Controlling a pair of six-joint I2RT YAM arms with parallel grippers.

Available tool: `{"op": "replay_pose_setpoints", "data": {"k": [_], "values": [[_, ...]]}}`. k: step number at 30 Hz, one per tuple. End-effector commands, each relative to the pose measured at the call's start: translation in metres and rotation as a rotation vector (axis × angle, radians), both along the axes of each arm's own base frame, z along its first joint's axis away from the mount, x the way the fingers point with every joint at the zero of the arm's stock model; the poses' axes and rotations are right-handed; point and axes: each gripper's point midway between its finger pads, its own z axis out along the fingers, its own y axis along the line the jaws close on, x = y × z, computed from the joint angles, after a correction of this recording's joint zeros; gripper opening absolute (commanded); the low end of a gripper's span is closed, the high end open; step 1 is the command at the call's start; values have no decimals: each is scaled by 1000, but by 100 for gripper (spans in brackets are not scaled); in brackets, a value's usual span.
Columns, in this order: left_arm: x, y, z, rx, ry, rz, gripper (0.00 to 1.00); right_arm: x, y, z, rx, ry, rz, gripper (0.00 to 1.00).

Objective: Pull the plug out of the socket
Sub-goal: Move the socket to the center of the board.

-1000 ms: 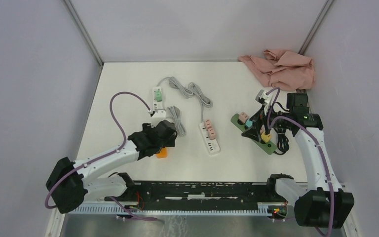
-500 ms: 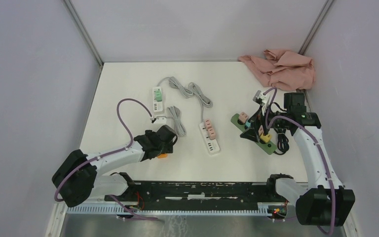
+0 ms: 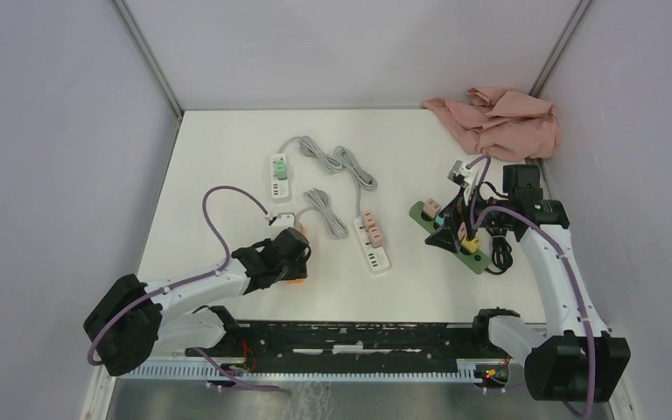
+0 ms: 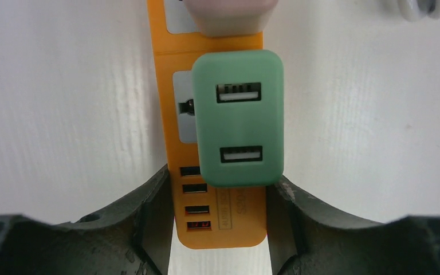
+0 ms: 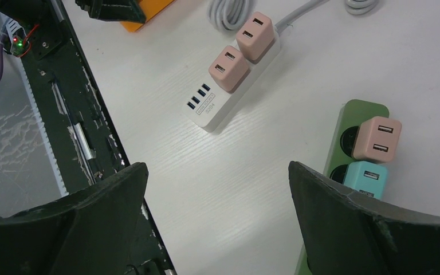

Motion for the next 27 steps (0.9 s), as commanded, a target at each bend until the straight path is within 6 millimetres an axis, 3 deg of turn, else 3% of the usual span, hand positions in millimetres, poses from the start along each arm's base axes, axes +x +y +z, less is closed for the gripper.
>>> {"op": "replay_pose_setpoints", "data": {"k": [1, 7, 13, 18, 21, 27], "values": [[-13, -49, 16, -242, 16, -30, 26, -2, 7, 17, 25, -47, 26, 100], [-33, -89, 17, -348, 16, -33, 31, -5, 14, 15, 43, -27, 51, 100], [-42, -139, 15, -384, 26, -112, 64, -8, 22, 10, 50, -1, 80, 100], [-54, -175, 23, -404, 45, -239, 79, -9, 27, 7, 46, 18, 100, 100], [-64, -185, 30, -425, 52, -337, 81, -10, 29, 3, 39, 28, 111, 100], [-83, -183, 58, -484, -12, -555, 82, -14, 35, 1, 41, 39, 147, 100]]}}
